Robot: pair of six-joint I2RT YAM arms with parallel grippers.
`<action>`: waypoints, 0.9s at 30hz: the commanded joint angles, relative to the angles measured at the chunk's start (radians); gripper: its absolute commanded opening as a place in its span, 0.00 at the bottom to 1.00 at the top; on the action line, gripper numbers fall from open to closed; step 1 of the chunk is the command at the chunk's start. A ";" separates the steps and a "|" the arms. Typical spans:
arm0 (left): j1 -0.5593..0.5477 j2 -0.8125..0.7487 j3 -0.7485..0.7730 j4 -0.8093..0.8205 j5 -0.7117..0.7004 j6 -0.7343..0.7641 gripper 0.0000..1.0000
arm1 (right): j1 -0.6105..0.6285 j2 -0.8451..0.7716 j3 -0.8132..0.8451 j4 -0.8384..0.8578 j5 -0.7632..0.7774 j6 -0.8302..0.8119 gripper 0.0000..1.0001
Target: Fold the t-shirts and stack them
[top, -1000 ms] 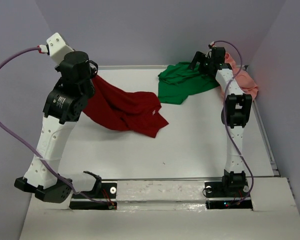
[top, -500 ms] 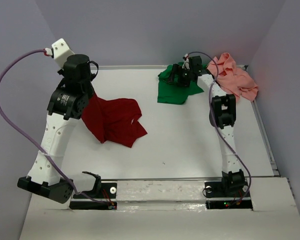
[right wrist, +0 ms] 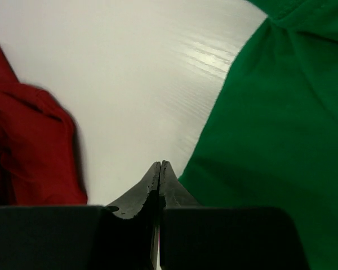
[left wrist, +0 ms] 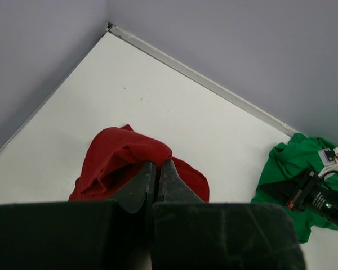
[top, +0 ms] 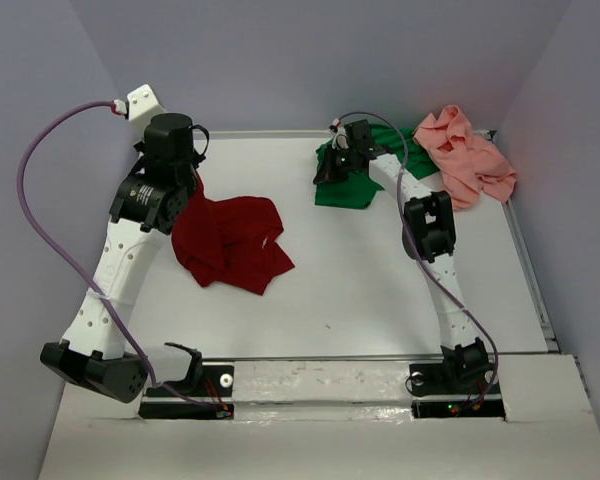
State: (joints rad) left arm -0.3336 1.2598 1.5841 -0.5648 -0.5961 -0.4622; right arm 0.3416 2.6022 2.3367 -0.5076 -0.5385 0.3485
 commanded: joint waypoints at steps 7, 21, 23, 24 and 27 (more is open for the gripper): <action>0.001 -0.013 0.002 0.051 0.007 0.002 0.00 | -0.018 0.119 0.150 -0.178 0.228 -0.060 0.00; 0.002 -0.002 -0.030 0.059 0.038 0.002 0.00 | -0.228 0.079 0.159 -0.243 0.572 -0.066 0.00; 0.001 0.001 -0.032 0.057 0.045 0.003 0.00 | -0.268 0.084 0.182 -0.246 0.507 -0.040 0.00; 0.002 0.003 -0.033 0.056 0.053 0.005 0.00 | -0.291 0.088 0.197 -0.255 0.512 -0.037 0.00; 0.001 0.004 -0.041 0.054 0.059 0.007 0.00 | -0.311 0.082 0.228 -0.261 0.566 -0.040 0.00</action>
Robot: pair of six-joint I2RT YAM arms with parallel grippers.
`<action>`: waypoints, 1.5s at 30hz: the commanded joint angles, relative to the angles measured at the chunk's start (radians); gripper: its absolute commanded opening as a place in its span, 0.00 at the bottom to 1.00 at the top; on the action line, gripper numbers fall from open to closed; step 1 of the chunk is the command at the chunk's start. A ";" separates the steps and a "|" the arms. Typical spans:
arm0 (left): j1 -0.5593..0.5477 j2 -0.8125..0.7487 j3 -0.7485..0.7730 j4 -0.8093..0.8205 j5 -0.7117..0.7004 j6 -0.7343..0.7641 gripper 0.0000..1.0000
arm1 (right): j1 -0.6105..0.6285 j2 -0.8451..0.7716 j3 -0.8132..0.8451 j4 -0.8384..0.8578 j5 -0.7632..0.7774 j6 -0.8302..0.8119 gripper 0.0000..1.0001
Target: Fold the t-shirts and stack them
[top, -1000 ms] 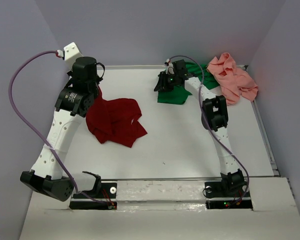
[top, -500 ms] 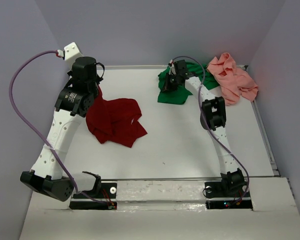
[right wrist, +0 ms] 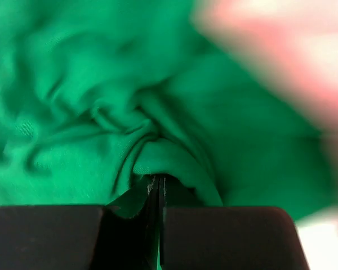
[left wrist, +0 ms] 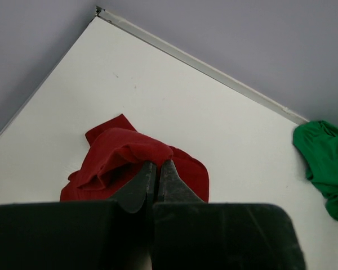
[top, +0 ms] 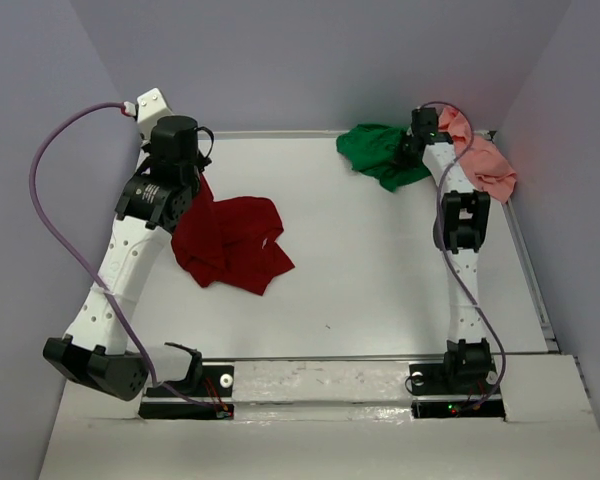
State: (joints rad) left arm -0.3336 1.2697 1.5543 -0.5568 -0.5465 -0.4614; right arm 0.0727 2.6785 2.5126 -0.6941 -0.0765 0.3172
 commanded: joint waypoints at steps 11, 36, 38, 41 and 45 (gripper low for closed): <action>0.001 -0.012 -0.074 0.061 0.052 0.013 0.00 | -0.279 0.009 0.101 -0.053 0.185 0.032 0.00; 0.001 -0.041 -0.112 0.061 0.069 0.006 0.00 | -0.021 -0.399 -0.135 0.023 -0.698 0.037 0.91; -0.001 -0.044 -0.126 0.064 0.072 0.004 0.00 | 0.047 -0.394 -0.204 -0.011 -0.648 -0.016 0.93; -0.001 -0.055 -0.148 0.067 0.076 0.000 0.00 | 0.130 -0.378 -0.334 0.002 -0.675 -0.029 0.91; -0.001 -0.075 -0.172 0.070 0.069 -0.002 0.00 | 0.216 -0.400 -0.496 0.089 -0.640 -0.030 0.89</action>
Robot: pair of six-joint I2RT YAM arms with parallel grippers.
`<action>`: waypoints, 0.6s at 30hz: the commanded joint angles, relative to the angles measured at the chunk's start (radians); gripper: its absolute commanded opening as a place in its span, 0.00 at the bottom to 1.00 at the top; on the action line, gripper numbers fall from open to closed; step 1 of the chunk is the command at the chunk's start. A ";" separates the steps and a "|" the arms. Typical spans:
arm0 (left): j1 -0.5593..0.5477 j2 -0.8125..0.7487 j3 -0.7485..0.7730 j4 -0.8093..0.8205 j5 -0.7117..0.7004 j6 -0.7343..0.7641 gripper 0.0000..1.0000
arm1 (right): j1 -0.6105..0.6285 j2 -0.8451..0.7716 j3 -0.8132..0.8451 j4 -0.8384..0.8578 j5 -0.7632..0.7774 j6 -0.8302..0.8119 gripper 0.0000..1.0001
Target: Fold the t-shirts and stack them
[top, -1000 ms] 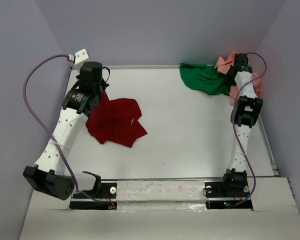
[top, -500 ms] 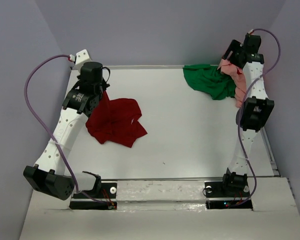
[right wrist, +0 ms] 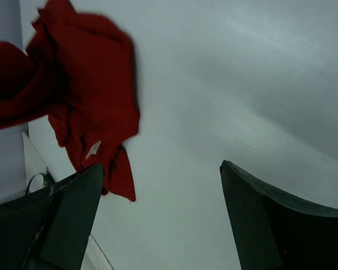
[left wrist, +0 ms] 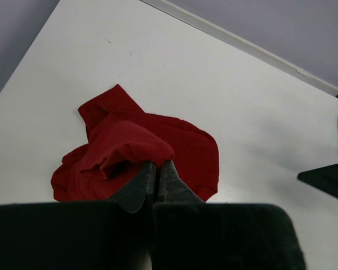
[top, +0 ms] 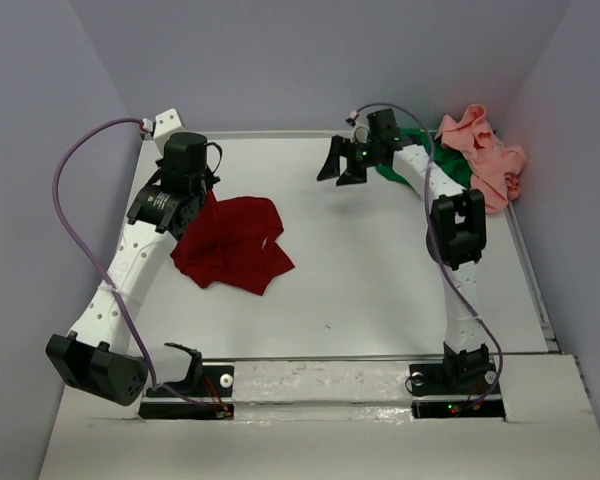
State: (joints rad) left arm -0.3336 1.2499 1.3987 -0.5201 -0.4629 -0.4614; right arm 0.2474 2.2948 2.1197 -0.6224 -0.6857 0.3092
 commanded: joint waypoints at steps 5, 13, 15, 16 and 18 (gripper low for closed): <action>-0.001 -0.064 -0.035 0.032 -0.031 0.003 0.00 | 0.108 -0.073 -0.217 0.075 -0.002 -0.018 0.89; -0.001 -0.063 -0.040 0.043 -0.023 0.003 0.00 | 0.184 -0.086 -0.346 0.159 -0.008 0.014 0.89; -0.001 -0.060 -0.041 0.045 -0.022 0.003 0.00 | 0.209 -0.063 -0.356 0.184 -0.014 0.030 0.89; -0.001 -0.058 -0.043 0.045 -0.020 0.003 0.00 | 0.210 -0.054 -0.356 0.188 -0.014 0.033 0.89; -0.001 -0.058 -0.044 0.046 -0.019 0.003 0.00 | 0.227 -0.037 -0.353 0.210 -0.017 0.045 0.88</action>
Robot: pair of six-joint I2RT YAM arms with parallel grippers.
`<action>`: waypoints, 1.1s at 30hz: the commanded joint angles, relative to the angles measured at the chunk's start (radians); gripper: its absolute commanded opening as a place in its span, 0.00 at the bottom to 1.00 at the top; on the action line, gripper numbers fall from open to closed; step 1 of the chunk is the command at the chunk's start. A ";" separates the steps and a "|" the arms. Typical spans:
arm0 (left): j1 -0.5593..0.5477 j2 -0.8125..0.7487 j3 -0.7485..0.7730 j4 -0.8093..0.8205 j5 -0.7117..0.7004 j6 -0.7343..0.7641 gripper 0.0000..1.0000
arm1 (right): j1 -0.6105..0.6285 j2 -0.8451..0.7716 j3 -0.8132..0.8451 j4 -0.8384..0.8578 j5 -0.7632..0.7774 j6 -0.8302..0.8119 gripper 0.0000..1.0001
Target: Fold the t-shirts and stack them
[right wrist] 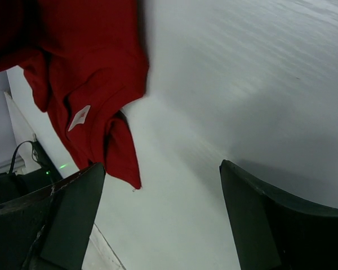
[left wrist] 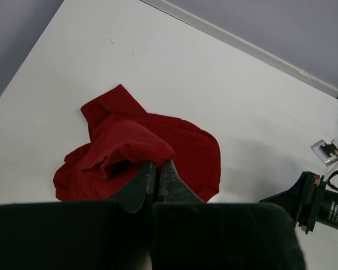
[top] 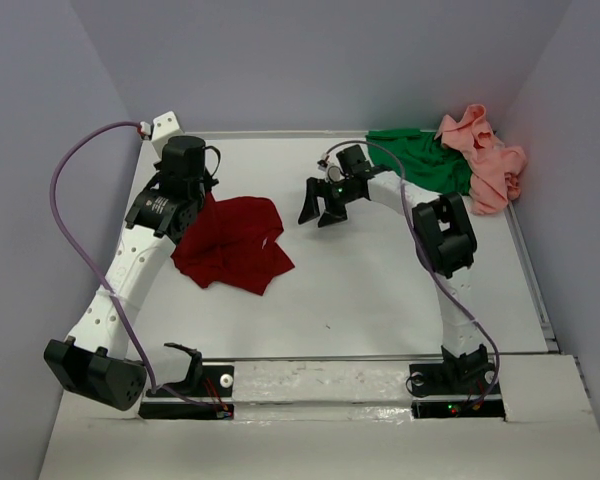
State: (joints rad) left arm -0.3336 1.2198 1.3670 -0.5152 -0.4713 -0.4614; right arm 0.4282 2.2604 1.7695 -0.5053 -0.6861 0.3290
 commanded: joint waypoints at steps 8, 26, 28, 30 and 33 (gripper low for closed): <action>-0.001 -0.028 -0.019 0.037 -0.026 0.007 0.00 | 0.096 0.083 0.057 0.155 -0.043 0.073 0.88; 0.001 -0.043 0.000 0.006 -0.058 0.024 0.00 | 0.162 0.304 0.301 0.169 -0.078 0.136 0.86; 0.001 -0.045 0.000 0.003 -0.063 0.026 0.00 | 0.172 0.317 0.326 0.169 -0.078 0.143 0.76; 0.001 -0.045 -0.005 0.004 -0.067 0.027 0.00 | 0.172 0.330 0.335 0.168 -0.081 0.151 0.38; 0.001 -0.046 -0.011 0.004 -0.069 0.026 0.00 | 0.172 0.321 0.323 0.166 -0.076 0.148 0.00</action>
State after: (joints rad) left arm -0.3336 1.2121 1.3491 -0.5213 -0.5068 -0.4507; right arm 0.5911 2.5641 2.0861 -0.3283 -0.7753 0.4763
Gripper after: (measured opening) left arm 0.033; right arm 0.036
